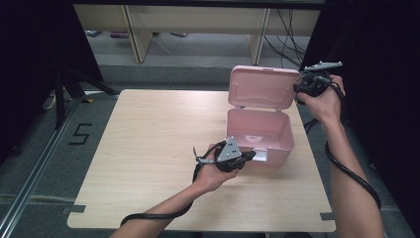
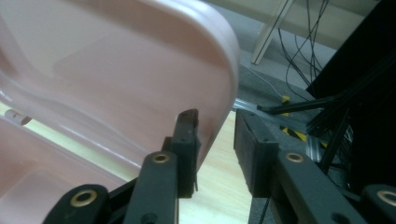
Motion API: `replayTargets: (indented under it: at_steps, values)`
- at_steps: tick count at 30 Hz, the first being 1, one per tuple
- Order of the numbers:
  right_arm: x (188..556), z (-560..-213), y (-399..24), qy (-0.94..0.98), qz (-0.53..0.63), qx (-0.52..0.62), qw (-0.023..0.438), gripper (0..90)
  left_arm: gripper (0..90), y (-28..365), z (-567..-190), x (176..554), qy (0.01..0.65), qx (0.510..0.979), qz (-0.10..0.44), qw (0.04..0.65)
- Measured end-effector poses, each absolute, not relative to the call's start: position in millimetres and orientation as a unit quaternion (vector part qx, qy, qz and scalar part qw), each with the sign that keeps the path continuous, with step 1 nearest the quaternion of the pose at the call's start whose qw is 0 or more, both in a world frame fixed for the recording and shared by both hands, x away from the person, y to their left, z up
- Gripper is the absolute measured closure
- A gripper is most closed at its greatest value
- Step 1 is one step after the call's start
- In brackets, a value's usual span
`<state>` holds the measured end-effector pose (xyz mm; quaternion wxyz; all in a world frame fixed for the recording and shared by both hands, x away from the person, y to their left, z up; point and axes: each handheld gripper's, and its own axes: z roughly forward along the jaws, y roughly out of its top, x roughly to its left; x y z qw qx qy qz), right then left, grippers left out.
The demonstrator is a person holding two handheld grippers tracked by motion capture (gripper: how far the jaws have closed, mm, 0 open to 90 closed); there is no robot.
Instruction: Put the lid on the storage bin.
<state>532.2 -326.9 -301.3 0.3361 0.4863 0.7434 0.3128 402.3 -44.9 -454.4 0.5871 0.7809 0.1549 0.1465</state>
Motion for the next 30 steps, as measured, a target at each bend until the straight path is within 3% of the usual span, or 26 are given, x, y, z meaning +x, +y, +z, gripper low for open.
replayTargets:
  at_steps: [11, 30]
  values:
    - [533, -302, -321, 0.729, 0.314, 0.499, 0.347, 83.7, 89.0, -52, -459, 405, 0.15, 0.783, 0.149, 0.585]
    - [530, -305, -320, 0.707, 0.335, 0.521, 0.342, 86.4, 89.1, -60, -464, 404, 0.143, 0.783, 0.153, 0.586]
